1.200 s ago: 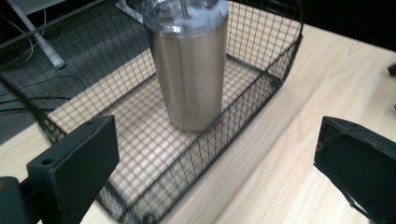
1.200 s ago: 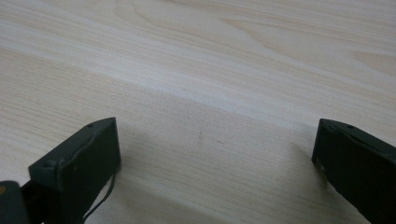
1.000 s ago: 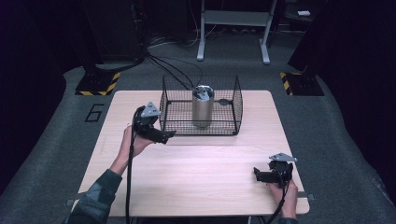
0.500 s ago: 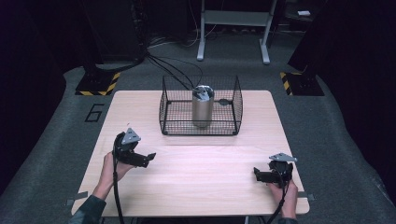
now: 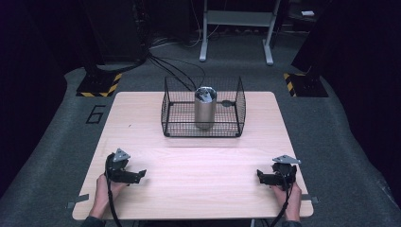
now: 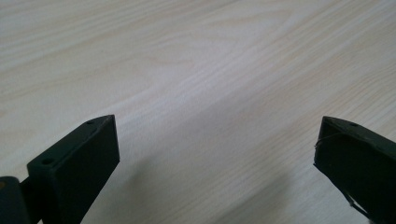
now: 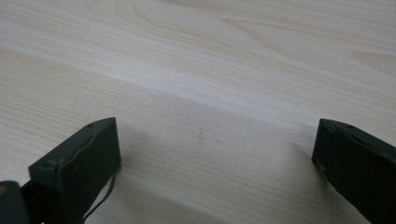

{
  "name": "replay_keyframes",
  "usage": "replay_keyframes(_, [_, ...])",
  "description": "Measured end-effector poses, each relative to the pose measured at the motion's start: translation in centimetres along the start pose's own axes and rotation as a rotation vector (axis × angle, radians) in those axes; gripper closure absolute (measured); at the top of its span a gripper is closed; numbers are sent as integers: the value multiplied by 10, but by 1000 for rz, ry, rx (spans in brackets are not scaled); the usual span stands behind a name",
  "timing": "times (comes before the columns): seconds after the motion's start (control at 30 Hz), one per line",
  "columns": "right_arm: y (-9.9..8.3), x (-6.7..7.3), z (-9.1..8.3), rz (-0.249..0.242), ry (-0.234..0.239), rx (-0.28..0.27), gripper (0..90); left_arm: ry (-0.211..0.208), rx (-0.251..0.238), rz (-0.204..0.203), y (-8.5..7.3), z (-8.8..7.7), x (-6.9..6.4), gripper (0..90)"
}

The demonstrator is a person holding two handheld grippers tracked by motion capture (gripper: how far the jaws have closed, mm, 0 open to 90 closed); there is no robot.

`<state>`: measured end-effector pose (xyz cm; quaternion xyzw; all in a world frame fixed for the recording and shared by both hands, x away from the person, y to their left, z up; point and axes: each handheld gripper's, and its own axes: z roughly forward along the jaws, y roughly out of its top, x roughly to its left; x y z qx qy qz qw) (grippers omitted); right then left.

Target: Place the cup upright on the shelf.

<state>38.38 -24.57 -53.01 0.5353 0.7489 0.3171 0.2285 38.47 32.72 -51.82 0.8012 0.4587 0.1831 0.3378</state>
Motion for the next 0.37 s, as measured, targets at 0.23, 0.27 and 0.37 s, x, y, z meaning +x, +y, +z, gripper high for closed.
replay_keyframes(0.23, [0,0,0,0,1,0,6,56,-10,-40,-13,4,3,0])
replay_keyframes(0.27, [0,0,0,-1,1,0,6,57,-9,-49,-13,4,3,1])
replay_keyframes(0.37, [0,0,0,-1,1,0,6,68,-7,-44,-14,4,3,0])
